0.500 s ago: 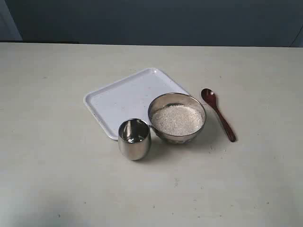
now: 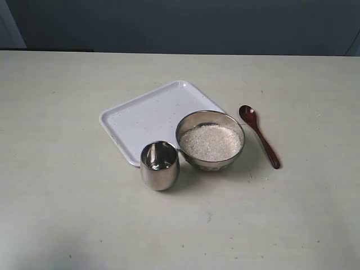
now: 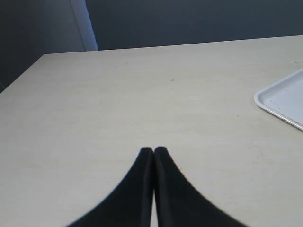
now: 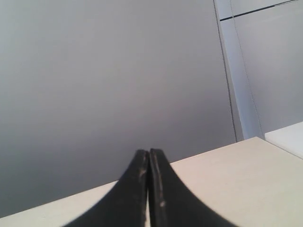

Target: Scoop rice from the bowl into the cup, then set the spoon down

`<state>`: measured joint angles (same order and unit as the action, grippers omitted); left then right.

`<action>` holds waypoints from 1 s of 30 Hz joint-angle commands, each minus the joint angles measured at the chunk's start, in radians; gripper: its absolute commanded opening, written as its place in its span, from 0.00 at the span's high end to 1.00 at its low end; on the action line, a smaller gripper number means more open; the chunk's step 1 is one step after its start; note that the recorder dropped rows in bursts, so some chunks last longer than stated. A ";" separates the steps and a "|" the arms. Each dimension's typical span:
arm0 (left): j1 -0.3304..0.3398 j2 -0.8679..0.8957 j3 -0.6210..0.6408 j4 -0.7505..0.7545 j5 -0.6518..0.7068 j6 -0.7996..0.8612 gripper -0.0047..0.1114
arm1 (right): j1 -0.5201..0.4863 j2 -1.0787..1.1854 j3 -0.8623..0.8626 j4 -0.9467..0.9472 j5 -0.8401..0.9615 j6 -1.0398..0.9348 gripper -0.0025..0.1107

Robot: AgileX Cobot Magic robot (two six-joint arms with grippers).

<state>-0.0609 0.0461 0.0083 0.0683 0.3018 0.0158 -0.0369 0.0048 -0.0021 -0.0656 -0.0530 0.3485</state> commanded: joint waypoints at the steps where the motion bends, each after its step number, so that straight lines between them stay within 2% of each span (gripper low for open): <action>1: -0.002 0.001 -0.008 0.001 -0.011 -0.006 0.96 | 0.003 -0.005 0.002 0.090 -0.134 0.081 0.98; 5: -0.002 0.001 -0.008 0.001 -0.013 -0.006 0.96 | 0.003 -0.005 0.002 0.342 -0.265 0.265 0.98; 7: -0.002 0.001 -0.008 0.001 -0.013 -0.006 0.96 | 0.003 -0.005 0.002 0.437 -0.275 0.265 0.98; 12: -0.002 0.001 -0.008 0.001 -0.013 -0.006 0.96 | 0.003 -0.005 0.002 0.511 -0.341 0.273 0.98; 19: -0.002 0.001 -0.008 0.001 -0.013 -0.006 0.96 | 0.003 -0.005 0.002 0.512 -0.358 0.506 0.98; 21: -0.002 0.001 -0.008 0.001 -0.013 -0.006 0.96 | 0.003 -0.005 0.002 0.485 -0.416 0.551 0.98; 24: -0.002 0.001 -0.008 0.001 -0.013 -0.006 0.96 | 0.003 -0.005 0.002 0.322 -0.566 0.524 0.98; 26: -0.002 0.001 -0.008 0.001 -0.013 -0.006 0.96 | 0.003 -0.005 -0.030 0.219 -0.502 0.470 0.98; 30: -0.002 0.001 -0.008 0.001 -0.013 -0.006 0.96 | 0.003 -0.005 -0.229 -0.036 -0.019 0.358 0.98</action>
<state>-0.0609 0.0461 0.0083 0.0683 0.3018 0.0158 -0.0369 0.0027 -0.1104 0.0989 -0.3563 0.7942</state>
